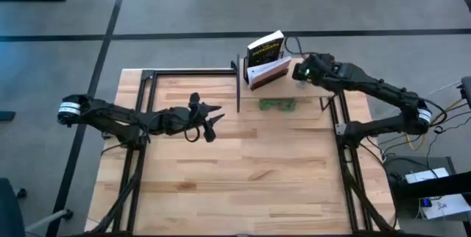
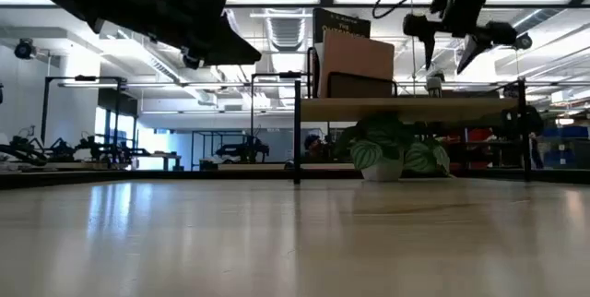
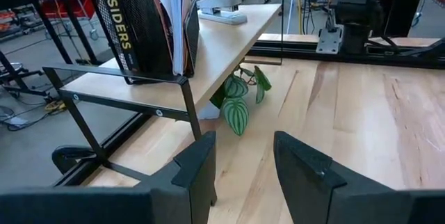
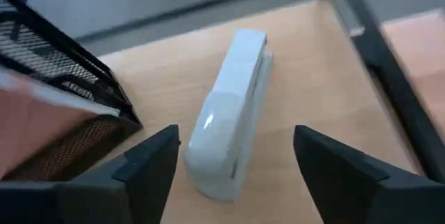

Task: Stock shelves
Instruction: Remove the gray stapler from the shelf

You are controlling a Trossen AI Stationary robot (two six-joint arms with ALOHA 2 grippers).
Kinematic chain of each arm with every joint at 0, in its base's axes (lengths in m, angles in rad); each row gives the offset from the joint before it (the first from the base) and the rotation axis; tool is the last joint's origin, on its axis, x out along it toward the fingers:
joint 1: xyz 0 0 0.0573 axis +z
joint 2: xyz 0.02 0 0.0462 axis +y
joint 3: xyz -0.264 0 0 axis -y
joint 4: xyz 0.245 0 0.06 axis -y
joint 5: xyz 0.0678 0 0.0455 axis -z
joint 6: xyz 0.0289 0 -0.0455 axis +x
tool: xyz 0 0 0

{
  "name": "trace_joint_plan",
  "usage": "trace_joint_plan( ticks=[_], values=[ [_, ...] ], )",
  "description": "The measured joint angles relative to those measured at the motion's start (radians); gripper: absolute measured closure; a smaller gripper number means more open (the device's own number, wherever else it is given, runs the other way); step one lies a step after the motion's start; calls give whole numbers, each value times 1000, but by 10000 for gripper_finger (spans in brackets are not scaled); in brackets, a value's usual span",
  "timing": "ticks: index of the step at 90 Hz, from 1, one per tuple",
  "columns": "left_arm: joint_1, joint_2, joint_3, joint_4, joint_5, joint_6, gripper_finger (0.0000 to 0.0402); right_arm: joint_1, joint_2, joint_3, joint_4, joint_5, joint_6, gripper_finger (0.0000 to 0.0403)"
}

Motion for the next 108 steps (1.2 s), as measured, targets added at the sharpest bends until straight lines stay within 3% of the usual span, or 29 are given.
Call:
trace_joint_plan(
  ticks=[19, 43, 82, 108],
  values=[
    [0, 0, 0, 0, 0, 0, 274, -136, 16, 0, 48, -174, -40, 148],
    [0, 0, 0, 0, 0, 0, 274, -203, 76, 0, 60, -309, -57, 186],
    [0, 0, 0, 0, 0, 0, 274, -233, 129, -1, 60, -321, -111, 202],
    [0, 0, 0, 0, 0, 0, 274, -237, 125, -1, 59, -336, -116, 266]
  ],
)
